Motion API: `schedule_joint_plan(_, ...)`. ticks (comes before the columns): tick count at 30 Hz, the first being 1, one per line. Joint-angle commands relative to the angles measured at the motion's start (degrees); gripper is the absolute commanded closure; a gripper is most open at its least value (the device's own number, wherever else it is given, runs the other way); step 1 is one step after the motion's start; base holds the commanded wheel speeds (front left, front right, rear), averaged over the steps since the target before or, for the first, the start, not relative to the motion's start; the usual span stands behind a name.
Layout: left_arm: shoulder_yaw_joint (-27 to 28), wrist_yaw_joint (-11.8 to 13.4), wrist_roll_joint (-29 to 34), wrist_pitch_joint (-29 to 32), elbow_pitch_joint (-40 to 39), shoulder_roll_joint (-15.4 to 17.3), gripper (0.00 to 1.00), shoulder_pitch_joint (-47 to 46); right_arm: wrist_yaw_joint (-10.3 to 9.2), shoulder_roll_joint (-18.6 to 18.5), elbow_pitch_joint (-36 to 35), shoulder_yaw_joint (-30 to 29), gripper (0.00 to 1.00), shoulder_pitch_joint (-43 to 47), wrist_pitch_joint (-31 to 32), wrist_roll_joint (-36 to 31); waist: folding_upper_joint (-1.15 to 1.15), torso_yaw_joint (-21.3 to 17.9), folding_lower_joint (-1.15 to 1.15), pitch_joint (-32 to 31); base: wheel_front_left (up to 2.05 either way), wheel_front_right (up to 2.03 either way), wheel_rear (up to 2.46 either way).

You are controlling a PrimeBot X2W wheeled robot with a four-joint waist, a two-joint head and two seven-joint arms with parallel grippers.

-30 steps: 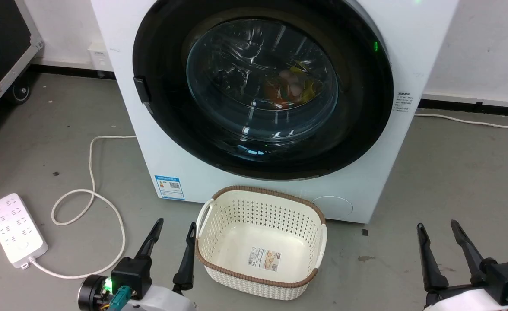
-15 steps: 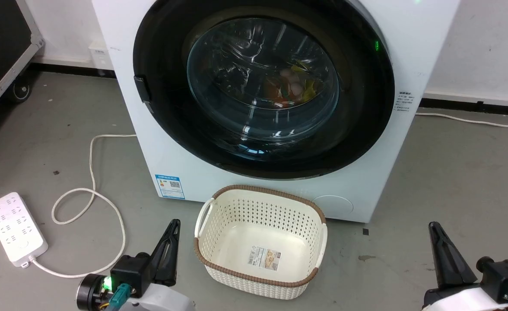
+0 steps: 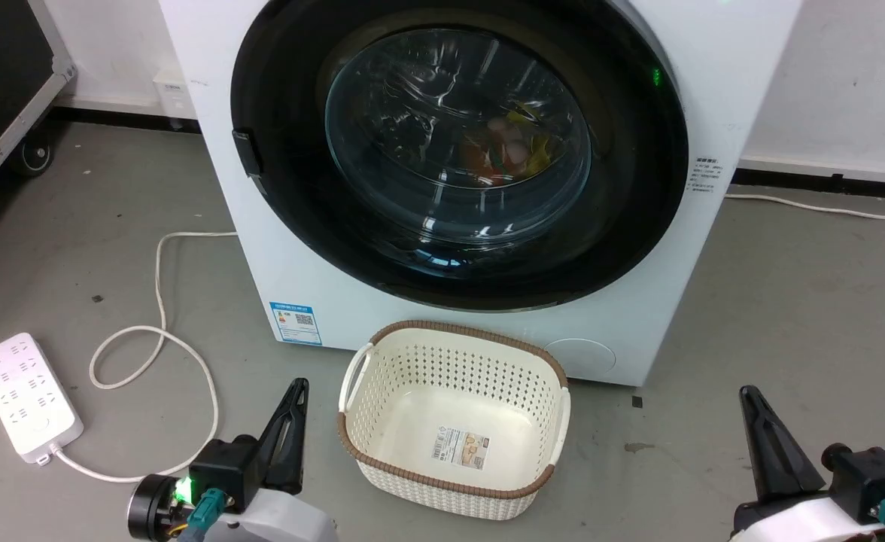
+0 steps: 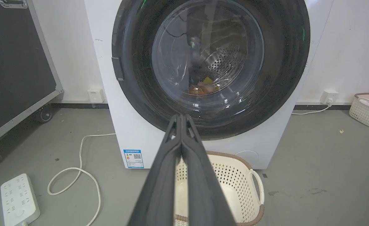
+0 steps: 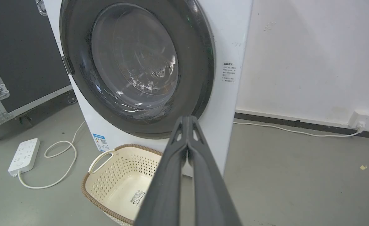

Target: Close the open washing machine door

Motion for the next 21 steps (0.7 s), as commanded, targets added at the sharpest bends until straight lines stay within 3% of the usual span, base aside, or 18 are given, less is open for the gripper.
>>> schedule_joint_plan(1,0.3,0.3,0.3,0.4,-0.5,0.0,1.00,0.4,-0.01,0.1,-0.5,0.2,1.00,-0.3,0.4,-0.3,0.00,0.0,0.00,0.0,0.00,0.00,0.00)
schedule_joint_plan(21,1.1,1.4,0.9,2.7,-2.3,0.0,1.00,0.7,-0.02,0.1,-1.7,1.2,1.00,-0.5,2.7,-1.0,0.00,-0.2,0.00,0.4,0.00,0.00,0.00)
